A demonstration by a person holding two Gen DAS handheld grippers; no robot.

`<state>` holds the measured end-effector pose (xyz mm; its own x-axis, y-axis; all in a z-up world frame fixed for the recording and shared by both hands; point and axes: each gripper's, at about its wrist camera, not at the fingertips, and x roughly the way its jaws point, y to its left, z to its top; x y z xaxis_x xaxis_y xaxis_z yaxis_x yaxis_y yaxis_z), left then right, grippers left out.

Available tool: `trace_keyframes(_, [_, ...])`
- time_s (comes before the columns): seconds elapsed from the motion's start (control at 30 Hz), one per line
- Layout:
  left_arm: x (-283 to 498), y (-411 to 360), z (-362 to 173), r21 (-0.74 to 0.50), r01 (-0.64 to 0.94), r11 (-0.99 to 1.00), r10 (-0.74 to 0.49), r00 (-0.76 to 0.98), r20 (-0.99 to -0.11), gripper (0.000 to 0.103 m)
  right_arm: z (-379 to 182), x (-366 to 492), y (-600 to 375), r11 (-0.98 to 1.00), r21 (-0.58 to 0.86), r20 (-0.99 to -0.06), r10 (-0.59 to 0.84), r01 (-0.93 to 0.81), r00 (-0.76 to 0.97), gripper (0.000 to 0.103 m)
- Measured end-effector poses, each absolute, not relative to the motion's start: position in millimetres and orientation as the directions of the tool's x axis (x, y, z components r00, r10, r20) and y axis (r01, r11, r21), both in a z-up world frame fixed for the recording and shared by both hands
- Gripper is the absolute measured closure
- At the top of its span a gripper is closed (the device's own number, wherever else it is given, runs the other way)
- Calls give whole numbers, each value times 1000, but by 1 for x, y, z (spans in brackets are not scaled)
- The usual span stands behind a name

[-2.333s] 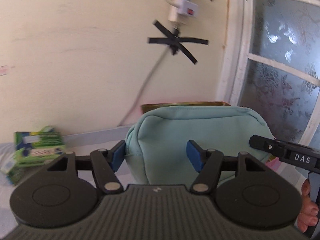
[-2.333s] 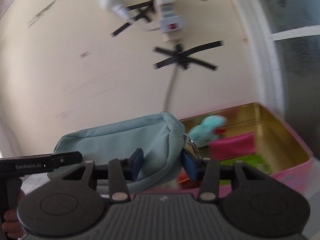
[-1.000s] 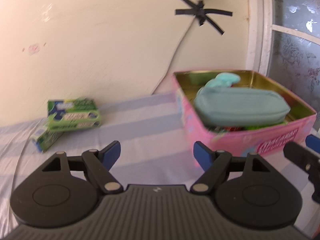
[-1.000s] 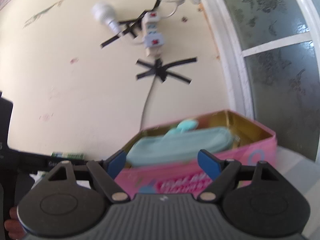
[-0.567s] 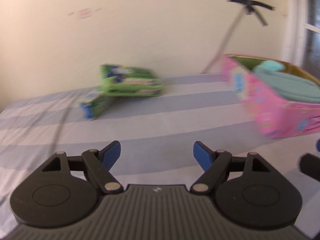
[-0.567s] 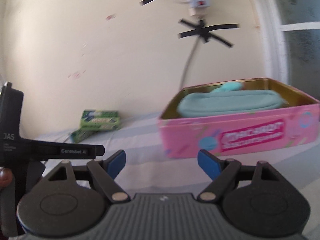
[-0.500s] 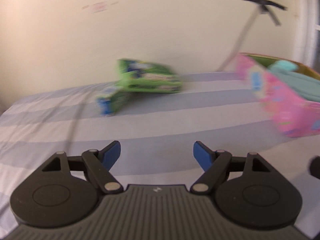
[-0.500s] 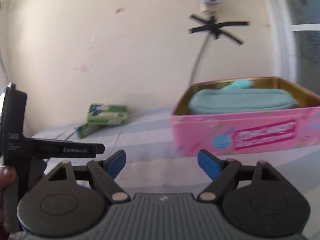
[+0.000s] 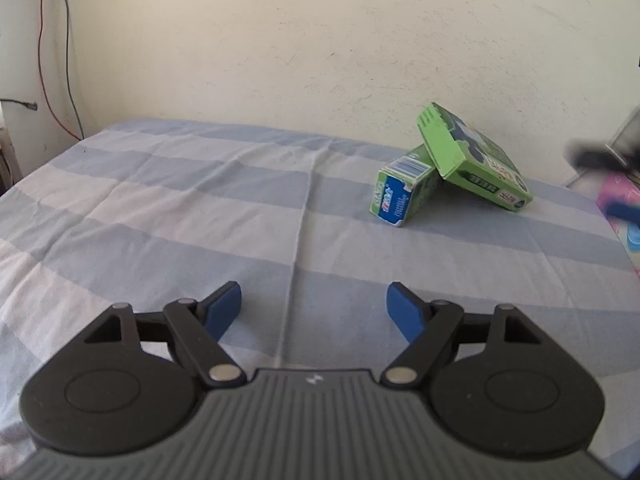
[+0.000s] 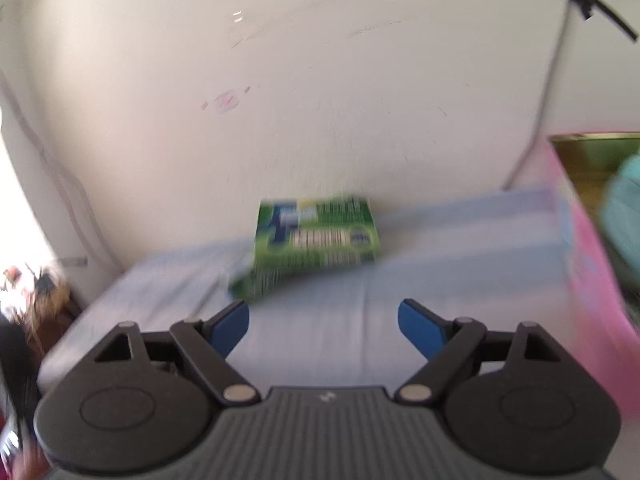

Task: Organize objects

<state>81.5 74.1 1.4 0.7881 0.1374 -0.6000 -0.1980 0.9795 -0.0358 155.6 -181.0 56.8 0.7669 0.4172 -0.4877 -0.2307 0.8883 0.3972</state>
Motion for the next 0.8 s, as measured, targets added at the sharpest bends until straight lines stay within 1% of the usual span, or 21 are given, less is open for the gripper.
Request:
trace_keyframes(0.07, [83, 75, 1, -41, -193, 980, 129, 787, -603, 21, 59, 194, -174, 889, 411, -496, 401, -199, 770, 18])
trace_keyframes(0.13, [84, 78, 0, -51, -195, 979, 125, 783, -610, 21, 59, 231, -164, 902, 394, -512, 375, -177, 773, 18])
trace_keyframes(0.23, [85, 84, 2, -70, -215, 974, 131, 789, -600, 21, 52, 280, -155, 909, 394, -546, 352, -138, 760, 18])
trace_keyframes(0.33, [84, 91, 7, -72, -250, 966, 166, 806, -569, 21, 37, 316, -159, 878, 470, -569, 376, -86, 731, 17])
trace_keyframes(0.4, [85, 97, 10, -78, -274, 959, 187, 812, -554, 21, 23, 330, -163, 843, 534, -577, 419, -64, 700, 17])
trace_keyframes(0.47, [85, 104, 12, -106, -291, 951, 187, 813, -552, 21, 8, 337, -168, 753, 652, -544, 549, -93, 635, 21])
trace_keyframes(0.5, [85, 109, 13, -120, -301, 946, 189, 813, -552, 21, 3, 337, -169, 700, 705, -515, 618, -117, 594, 28])
trace_keyframes(0.53, [85, 113, 13, -134, -312, 941, 191, 812, -552, 21, 0, 333, -168, 673, 725, -498, 656, -142, 566, 31])
trace_keyframes(0.57, [85, 116, 14, -149, -319, 936, 189, 812, -553, 21, -1, 326, -164, 670, 722, -496, 676, -175, 545, 39])
trace_keyframes(0.63, [85, 122, 13, -182, -325, 928, 174, 810, -560, 20, 0, 308, -154, 663, 704, -498, 717, -255, 489, 52])
trace_keyframes(0.7, [88, 124, 11, -200, -314, 928, 147, 802, -579, 19, -2, 283, -143, 668, 679, -525, 732, -305, 434, 54])
trace_keyframes(0.73, [90, 123, 9, -206, -305, 930, 132, 798, -589, 19, -3, 267, -138, 680, 656, -541, 726, -327, 425, 52])
trace_keyframes(0.8, [90, 123, 8, -210, -297, 931, 119, 794, -596, 19, -5, 234, -133, 696, 613, -546, 715, -373, 437, 52])
